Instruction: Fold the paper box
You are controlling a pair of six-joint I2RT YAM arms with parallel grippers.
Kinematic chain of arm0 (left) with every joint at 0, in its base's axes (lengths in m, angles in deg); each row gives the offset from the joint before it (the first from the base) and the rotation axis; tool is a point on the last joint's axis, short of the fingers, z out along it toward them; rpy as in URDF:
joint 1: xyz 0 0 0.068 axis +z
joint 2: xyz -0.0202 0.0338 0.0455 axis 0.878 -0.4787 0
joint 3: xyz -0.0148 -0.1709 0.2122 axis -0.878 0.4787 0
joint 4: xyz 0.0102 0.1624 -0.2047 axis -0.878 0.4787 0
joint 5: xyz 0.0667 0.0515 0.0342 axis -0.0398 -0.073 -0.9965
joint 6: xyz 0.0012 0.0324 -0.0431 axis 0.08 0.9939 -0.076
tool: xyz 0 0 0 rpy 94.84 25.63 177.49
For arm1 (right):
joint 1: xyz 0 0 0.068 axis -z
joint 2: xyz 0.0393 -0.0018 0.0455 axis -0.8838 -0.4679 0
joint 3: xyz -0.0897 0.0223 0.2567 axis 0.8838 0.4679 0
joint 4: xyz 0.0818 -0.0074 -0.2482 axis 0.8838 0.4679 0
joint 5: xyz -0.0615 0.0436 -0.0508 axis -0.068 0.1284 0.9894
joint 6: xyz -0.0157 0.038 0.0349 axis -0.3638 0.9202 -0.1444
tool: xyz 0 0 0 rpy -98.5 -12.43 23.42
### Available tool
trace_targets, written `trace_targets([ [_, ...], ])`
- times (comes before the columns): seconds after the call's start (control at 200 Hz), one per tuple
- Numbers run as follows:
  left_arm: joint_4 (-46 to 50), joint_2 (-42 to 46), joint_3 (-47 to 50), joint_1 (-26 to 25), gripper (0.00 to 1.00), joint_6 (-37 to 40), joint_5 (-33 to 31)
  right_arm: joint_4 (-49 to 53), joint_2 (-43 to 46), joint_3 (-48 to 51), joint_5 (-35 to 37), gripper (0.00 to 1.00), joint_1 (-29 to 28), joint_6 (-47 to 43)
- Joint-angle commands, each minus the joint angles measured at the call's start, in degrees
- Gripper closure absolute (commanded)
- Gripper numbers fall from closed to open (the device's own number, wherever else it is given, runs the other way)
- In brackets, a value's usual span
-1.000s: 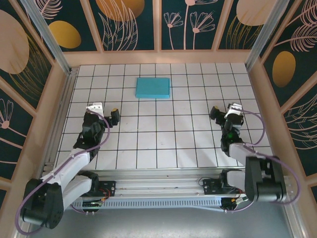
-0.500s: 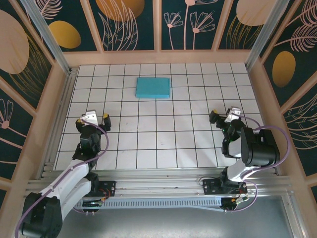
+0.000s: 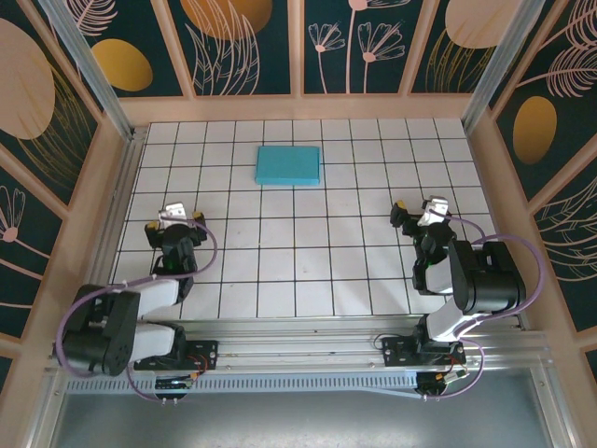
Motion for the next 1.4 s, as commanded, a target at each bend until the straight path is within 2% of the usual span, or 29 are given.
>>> trace_targets([
  [0.0,-5.91,-3.58,-4.28,2.6,0.01,-0.46,6.37,-2.56,0.13,-0.74,1.84,0.01,-0.02,-0.99],
  [0.075,-6.96,-5.35,-5.37,5.41,0.01,-2.13,13.74,-2.52,0.13,-0.79,1.84,0.01,0.01,-0.99],
  [0.21,-6.8,-7.34,-7.17,8.61,0.01,-1.45,19.94,-2.44,0.13,-0.77,1.5,0.01,0.1,-0.92],
  [0.31,-17.98,-11.12,-4.11,10.86,0.01,-2.24,23.52,-2.42,0.06,-0.79,1.49,0.01,0.08,-0.9],
  [0.36,-16.05,-9.77,-3.66,10.9,0.01,-1.19,25.54,-2.38,0.11,-0.79,1.4,0.01,0.06,-0.9],
  [0.405,-21.61,-10.89,-1.24,10.9,0.01,-0.23,27.37,-2.42,0.11,-0.78,1.41,0.01,0.15,-0.91],
  [0.455,-30.3,-13.27,1.61,11.04,0.01,-0.99,27.7,-2.43,0.09,-0.78,1.42,0.01,0.11,-0.9],
  [0.511,-24.44,-11.72,0.36,11.08,0.01,-0.42,27.62,-2.42,0.07,-0.75,1.31,0.01,0.18,-0.91],
  [0.606,-25.64,-12.06,0.53,11.03,0.01,-1.5,24.88,-2.36,0.13,-0.79,1.31,0.01,0.19,-0.84],
  [1.391,-25.55,-11.77,0.68,11.08,0.01,-1.17,25.04,-2.11,0.12,-0.91,0.91,0.01,0.4,-0.9],
])
